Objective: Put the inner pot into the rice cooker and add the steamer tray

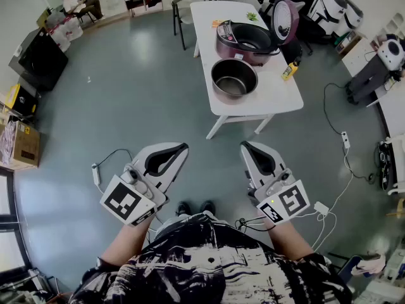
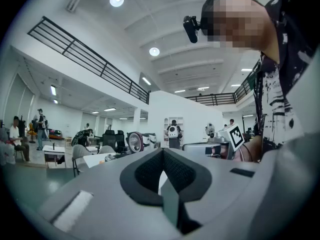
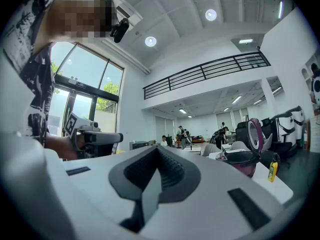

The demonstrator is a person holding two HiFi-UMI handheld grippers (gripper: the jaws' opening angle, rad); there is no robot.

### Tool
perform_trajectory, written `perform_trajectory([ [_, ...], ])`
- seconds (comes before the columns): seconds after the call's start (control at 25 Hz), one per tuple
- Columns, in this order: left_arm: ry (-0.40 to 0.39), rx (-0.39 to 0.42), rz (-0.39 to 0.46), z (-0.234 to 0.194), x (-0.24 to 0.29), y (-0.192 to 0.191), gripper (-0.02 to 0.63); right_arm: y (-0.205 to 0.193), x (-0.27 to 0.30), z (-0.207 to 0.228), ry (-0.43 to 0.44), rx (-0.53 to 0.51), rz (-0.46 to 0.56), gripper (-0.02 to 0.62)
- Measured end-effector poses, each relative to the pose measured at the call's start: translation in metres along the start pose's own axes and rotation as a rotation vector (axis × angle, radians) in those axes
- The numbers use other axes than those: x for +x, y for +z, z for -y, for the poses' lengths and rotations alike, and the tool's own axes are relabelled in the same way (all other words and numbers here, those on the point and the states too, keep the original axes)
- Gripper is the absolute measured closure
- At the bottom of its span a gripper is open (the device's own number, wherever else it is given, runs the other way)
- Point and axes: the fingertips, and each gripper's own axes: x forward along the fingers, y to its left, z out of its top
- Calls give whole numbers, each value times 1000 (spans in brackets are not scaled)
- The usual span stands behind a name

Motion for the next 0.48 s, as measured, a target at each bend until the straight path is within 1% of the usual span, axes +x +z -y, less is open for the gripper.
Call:
perform_trajectory([
  [0.48, 3, -6, 3, 0, -2, -2, 601, -2, 1, -2, 8, -2, -4, 600],
])
